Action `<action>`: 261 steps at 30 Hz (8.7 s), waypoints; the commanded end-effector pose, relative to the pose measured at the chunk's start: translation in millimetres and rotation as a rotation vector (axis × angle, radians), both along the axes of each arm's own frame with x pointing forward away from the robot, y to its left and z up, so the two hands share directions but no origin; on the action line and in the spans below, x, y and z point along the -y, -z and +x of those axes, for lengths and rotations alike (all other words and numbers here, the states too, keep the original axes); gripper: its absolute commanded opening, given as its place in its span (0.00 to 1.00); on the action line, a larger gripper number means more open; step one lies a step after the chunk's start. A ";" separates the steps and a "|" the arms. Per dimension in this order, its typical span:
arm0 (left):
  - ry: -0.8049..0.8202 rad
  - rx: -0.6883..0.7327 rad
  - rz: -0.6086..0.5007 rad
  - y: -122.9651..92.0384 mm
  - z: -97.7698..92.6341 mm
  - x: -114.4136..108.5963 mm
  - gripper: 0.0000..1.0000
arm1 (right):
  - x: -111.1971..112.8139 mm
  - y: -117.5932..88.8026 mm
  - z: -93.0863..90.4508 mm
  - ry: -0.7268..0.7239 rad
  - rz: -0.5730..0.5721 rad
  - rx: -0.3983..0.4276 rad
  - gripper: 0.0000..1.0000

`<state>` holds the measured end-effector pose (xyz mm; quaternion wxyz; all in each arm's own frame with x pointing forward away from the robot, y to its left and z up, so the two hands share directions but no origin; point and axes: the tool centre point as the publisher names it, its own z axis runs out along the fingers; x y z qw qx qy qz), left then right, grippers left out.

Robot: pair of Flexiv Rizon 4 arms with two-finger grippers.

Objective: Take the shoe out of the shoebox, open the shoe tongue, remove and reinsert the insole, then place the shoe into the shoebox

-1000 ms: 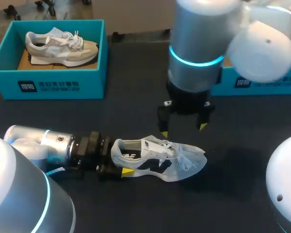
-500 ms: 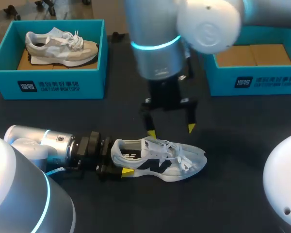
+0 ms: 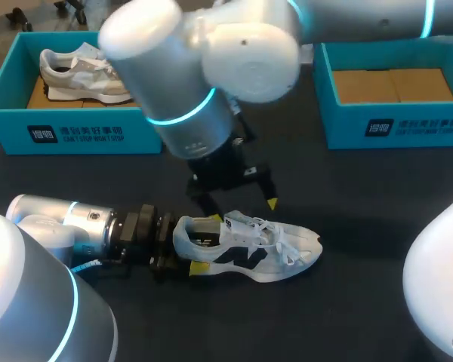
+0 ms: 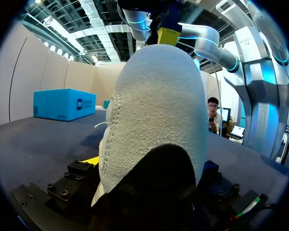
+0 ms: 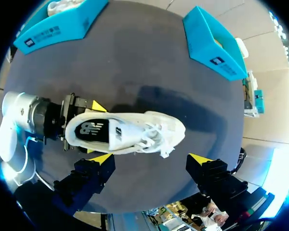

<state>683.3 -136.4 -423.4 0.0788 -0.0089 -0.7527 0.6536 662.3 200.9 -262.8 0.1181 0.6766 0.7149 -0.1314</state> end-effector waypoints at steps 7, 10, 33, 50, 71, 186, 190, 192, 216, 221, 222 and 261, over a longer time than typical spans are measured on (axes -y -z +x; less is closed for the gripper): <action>-0.002 0.000 0.002 2.2 2.3 -0.1 0.00 | -19.0 18.4 5.1 -0.035 -0.071 0.038 1.00; -0.002 0.000 0.002 2.2 2.3 -0.1 0.00 | -18.5 23.3 8.0 -0.042 -0.058 0.045 1.00; -0.002 0.000 0.002 2.2 2.3 -0.1 0.00 | -28.1 64.1 12.3 -0.003 -0.068 0.072 1.00; -0.002 0.000 0.002 2.2 2.3 -0.1 0.00 | -19.1 79.7 13.6 0.067 -0.090 0.088 1.00; -0.002 0.000 0.002 2.2 2.3 -0.1 0.00 | 19.6 84.7 12.3 0.144 -0.049 0.090 1.00; -0.002 0.000 0.002 2.2 2.3 -0.1 0.00 | 148.6 17.0 7.6 -0.172 0.622 -0.009 0.72; -0.002 0.000 0.002 2.2 2.3 -0.1 0.00 | 151.2 -0.6 8.6 -0.188 0.597 0.014 0.69; -0.002 0.000 0.002 2.2 2.3 -0.1 0.00 | 149.5 -8.7 8.6 -0.208 0.580 0.020 0.69; -0.002 0.000 0.002 2.2 2.3 -0.1 0.00 | 60.8 -82.2 7.6 -0.831 0.254 -0.084 0.00; -0.002 0.000 0.002 2.2 2.3 -0.1 0.00 | 42.9 -79.7 3.9 -1.112 0.348 -0.112 0.00; -0.002 0.000 0.002 2.2 2.3 -0.1 0.00 | 42.1 -75.9 7.4 -1.021 0.347 -0.224 0.00; -0.002 0.000 0.002 2.2 2.3 -0.1 0.00 | -47.4 3.5 3.4 -1.537 0.243 -0.265 0.00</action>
